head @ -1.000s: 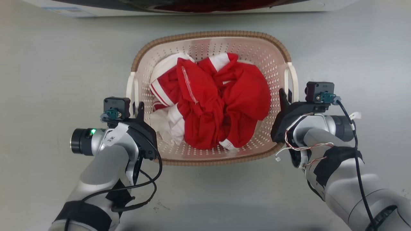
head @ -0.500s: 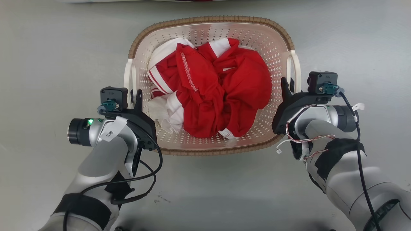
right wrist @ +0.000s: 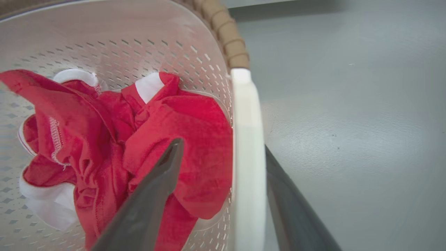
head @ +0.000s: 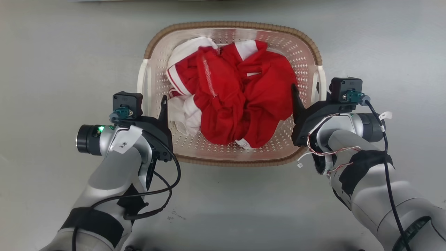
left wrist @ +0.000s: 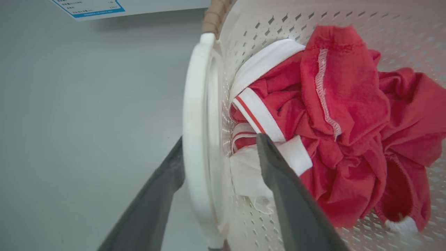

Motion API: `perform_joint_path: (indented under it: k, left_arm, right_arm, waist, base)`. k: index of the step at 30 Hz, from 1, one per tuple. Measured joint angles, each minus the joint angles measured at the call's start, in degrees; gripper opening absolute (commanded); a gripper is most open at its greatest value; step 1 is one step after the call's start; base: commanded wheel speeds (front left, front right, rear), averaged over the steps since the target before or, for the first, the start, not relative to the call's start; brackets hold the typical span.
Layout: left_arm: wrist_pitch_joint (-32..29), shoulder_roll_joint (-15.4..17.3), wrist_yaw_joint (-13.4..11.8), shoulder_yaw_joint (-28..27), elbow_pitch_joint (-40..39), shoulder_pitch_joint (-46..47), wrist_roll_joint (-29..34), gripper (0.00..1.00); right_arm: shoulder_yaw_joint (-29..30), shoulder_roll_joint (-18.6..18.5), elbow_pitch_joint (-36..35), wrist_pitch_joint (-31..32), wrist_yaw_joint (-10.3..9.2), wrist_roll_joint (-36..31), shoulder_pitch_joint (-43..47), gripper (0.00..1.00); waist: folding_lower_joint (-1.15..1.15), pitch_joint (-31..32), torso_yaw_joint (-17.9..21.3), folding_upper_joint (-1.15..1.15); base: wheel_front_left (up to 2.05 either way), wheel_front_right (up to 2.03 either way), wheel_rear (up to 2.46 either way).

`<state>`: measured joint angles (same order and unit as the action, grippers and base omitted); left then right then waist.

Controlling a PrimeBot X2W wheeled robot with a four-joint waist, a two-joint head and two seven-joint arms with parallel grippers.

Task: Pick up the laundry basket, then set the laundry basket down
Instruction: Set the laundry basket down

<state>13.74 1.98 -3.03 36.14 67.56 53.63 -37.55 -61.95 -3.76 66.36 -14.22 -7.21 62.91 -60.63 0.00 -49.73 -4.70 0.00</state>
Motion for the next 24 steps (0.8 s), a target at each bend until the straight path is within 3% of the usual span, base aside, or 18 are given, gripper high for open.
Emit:
perform_joint_path:
  k: [24]
  left_arm:
    - [0.55, 0.81, 0.57, -0.77, 1.96, -2.44, 0.33, 1.0]
  right_arm:
    - [2.23, 0.01, 2.65, -0.07, 0.92, -0.56, 1.29, 1.0]
  waist:
    - [0.0, 8.9, 1.32, 0.0]
  base:
    - [0.0, 0.0, 0.0]
